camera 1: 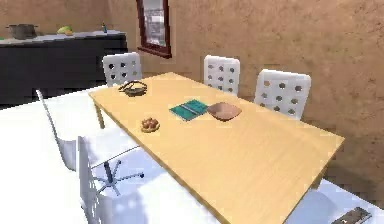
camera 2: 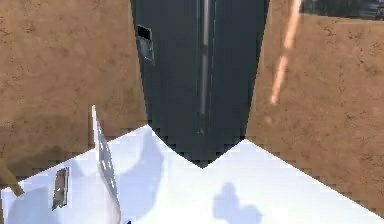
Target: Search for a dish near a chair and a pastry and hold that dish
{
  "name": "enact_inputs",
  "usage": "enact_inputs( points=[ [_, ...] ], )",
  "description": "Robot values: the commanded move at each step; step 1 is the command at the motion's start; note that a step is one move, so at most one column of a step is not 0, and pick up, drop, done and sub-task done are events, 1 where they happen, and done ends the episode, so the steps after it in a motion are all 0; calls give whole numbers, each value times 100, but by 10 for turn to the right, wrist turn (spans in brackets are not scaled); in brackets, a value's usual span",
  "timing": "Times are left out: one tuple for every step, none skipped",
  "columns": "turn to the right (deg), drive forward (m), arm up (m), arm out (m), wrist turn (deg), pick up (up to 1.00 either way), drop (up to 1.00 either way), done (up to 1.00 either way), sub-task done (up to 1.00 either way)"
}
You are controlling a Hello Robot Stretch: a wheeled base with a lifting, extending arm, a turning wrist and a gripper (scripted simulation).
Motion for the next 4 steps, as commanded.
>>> enact_inputs(
  points=[
    [-450, 0, 0, 0, 0, 0, 0, 0, 0],
    [-330, 0, 0, 0, 0, 0, 0, 0, 0],
    [450, 0, 0, 0, 0, 0, 0, 0, 0],
    [450, 0, 0, 0, 0, 0, 0, 0, 0]
  ],
)
